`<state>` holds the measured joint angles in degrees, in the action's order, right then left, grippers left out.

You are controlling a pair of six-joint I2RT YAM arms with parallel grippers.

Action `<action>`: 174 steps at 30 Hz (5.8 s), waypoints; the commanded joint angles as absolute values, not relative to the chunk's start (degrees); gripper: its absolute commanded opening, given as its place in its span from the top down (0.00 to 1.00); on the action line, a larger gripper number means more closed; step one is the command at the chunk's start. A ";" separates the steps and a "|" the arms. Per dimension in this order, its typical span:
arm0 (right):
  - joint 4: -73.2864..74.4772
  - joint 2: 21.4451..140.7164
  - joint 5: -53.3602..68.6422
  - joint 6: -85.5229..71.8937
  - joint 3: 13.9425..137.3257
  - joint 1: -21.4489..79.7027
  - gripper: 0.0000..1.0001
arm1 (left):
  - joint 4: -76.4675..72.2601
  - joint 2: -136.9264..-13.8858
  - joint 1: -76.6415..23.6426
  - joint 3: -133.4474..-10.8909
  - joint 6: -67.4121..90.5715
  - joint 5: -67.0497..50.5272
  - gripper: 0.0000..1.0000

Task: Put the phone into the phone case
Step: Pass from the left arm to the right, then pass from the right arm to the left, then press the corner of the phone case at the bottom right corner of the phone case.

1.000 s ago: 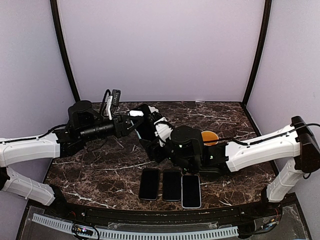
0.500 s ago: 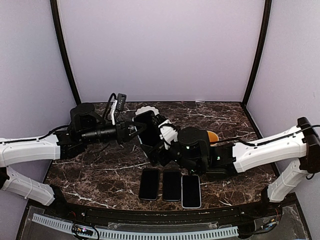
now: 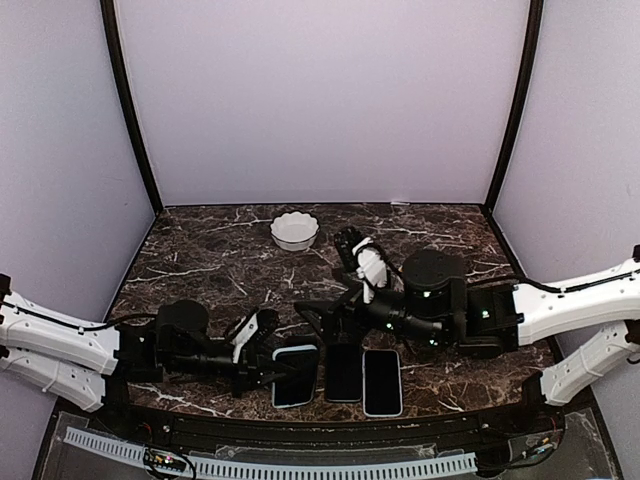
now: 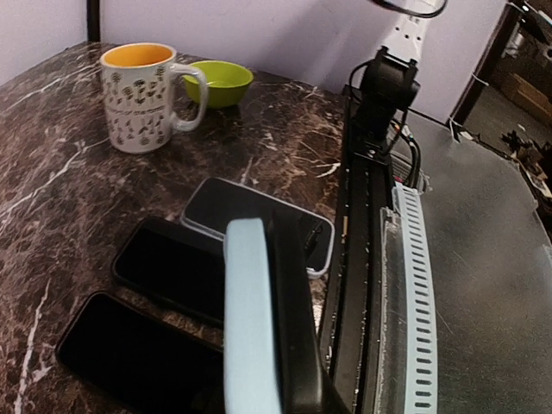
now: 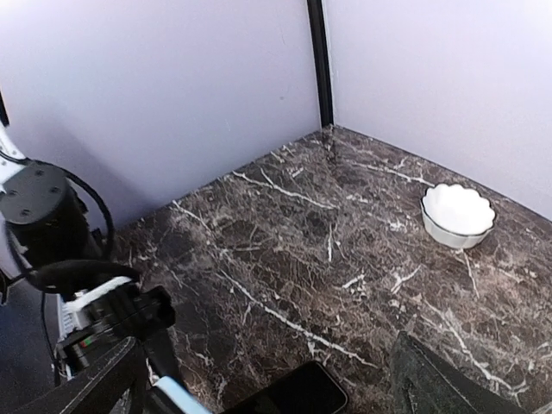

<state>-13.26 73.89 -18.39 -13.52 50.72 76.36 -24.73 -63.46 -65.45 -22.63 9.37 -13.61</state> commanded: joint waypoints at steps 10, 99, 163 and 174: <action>-9.48 87.76 -34.40 -23.72 56.60 86.51 0.02 | -41.24 -59.18 -77.34 -12.09 3.25 2.08 1.00; -7.87 76.48 15.17 -3.46 54.55 78.05 0.50 | -13.94 -45.36 -77.41 -33.46 -6.90 -15.70 1.00; -16.08 76.91 17.65 -9.04 55.14 77.81 0.98 | -25.26 -40.78 -77.43 -29.15 -1.23 -12.05 1.00; -16.26 73.60 14.97 -8.96 52.65 77.29 0.46 | -24.58 -40.85 -77.41 -29.07 -1.52 -12.03 1.00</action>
<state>-15.00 75.85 16.53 -7.14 53.32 77.84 -19.40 -41.65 -77.08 -28.77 0.99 -10.09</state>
